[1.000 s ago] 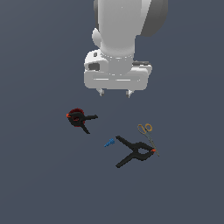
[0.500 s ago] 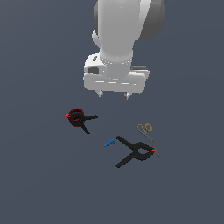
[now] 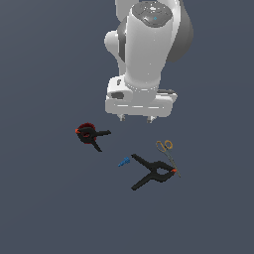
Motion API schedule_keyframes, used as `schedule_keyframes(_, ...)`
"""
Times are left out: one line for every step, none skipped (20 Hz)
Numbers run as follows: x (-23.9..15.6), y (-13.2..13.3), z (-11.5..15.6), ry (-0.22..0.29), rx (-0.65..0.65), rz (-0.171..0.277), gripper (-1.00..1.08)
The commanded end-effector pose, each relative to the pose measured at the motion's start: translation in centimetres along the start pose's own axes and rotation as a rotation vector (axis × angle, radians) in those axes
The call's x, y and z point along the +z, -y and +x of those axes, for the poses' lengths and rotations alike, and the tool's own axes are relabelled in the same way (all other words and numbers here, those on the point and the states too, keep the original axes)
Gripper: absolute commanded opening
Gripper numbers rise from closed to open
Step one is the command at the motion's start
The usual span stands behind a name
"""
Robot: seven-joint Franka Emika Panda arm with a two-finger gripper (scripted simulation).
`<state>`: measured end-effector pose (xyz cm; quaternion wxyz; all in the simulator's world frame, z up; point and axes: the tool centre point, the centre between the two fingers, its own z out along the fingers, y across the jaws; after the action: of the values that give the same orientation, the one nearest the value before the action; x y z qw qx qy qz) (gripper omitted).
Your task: Pick up a designated object from a clutter of objects.
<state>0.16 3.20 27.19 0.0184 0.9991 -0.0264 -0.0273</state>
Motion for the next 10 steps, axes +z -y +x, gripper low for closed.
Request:
schedule_keyframes(1.6,1.4,0.7,-0.005,-0.009,-0.002,1.0)
schedule_keyframes(2.3,2.0,1.0,-0.007,-0.013,-0.003,1.0)
schedule_keyframes(3.1,2.7,1.3,-0.01,-0.018,-0.003,1.0)
schedule_keyframes(3.9,3.5,1.6,-0.013,-0.023,-0.004,1.0)
schedule_keyframes(4.8,4.3,1.9,-0.016,-0.028,-0.004,1.0)
schedule_keyframes(5.8,5.2,2.2,-0.02,-0.033,-0.003,1.0)
schedule_keyframes(6.9,6.1,2.4,-0.023,-0.039,-0.003,1.0)
schedule_keyframes(7.9,7.1,2.6,-0.026,-0.045,-0.002,1.0)
schedule_keyframes(9.0,8.1,2.8,-0.03,-0.051,0.0,1.0)
schedule_keyframes(10.1,9.0,2.9,-0.033,-0.056,0.002,1.0)
